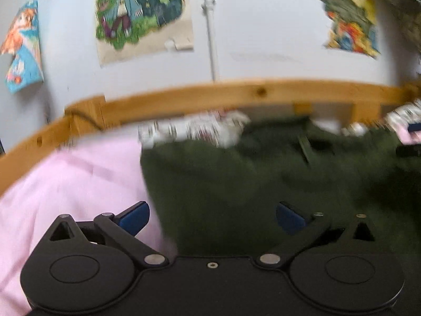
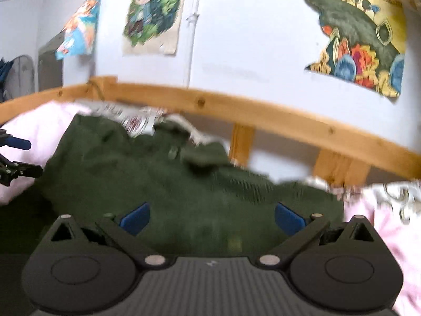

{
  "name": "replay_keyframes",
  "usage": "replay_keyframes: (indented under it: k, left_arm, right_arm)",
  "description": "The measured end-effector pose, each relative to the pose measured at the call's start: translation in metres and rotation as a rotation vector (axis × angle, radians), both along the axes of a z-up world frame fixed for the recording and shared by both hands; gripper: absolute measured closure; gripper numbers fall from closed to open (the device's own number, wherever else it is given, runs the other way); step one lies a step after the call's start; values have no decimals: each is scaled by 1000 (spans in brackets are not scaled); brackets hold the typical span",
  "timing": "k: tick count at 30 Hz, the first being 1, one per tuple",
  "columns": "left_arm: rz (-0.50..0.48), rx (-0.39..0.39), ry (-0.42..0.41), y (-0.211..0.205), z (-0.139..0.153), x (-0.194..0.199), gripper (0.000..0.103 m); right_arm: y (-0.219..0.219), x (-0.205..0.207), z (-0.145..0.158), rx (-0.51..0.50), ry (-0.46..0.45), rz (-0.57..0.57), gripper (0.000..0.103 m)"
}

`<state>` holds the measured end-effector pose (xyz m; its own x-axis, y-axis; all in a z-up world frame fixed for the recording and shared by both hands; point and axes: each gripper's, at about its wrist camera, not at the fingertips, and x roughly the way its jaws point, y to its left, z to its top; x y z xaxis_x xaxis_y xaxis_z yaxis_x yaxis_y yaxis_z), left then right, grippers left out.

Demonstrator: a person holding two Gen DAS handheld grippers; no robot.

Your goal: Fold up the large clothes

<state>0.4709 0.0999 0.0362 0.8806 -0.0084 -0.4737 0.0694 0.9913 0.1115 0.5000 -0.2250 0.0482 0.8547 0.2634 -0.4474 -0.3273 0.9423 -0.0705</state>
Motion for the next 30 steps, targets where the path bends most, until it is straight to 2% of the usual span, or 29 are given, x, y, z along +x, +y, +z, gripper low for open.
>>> replay_keyframes:
  k: [3,6,8,10,13,19,21,22,23,24,25,27,30]
  left_arm:
    - [49,-30,-25,7,10,59,1]
    - [86,-107,13,7,10,117,2]
    - [113,-172,44,11,7,137,2]
    - [133,-219,61,14,2,150,2]
    - [148,-234,68,20,-8,151,2]
    - [94,-220,42,17,-14,137,2]
    - [76,-228,40,17,-13,132,2]
    - [68,-232,35,17,-12,130,2]
    - [57,-241,29,18,-11,127,2]
    - [48,-252,24,19,-9,125,2]
    - [43,-260,18,20,-8,123,2]
    - [39,-271,2,21,-3,119,2]
    - [45,-278,-22,23,5,114,2]
  right_arm:
    - [19,48,7,24,-13,-70,0]
    - [29,96,6,89,62,-134,1]
    - [33,120,8,140,92,-165,2]
    - [39,136,9,166,102,-194,7]
    - [48,163,9,164,142,-229,15]
    - [65,208,-13,123,284,-313,29]
    - [67,213,-22,112,331,-332,41]
    - [66,214,-25,116,348,-336,43]
    - [64,213,-26,133,354,-339,48]
    - [63,209,-26,150,351,-335,59]
    - [63,206,-25,154,346,-322,65]
    - [67,199,-23,131,323,-300,82]
    - [67,182,-14,155,271,-292,87]
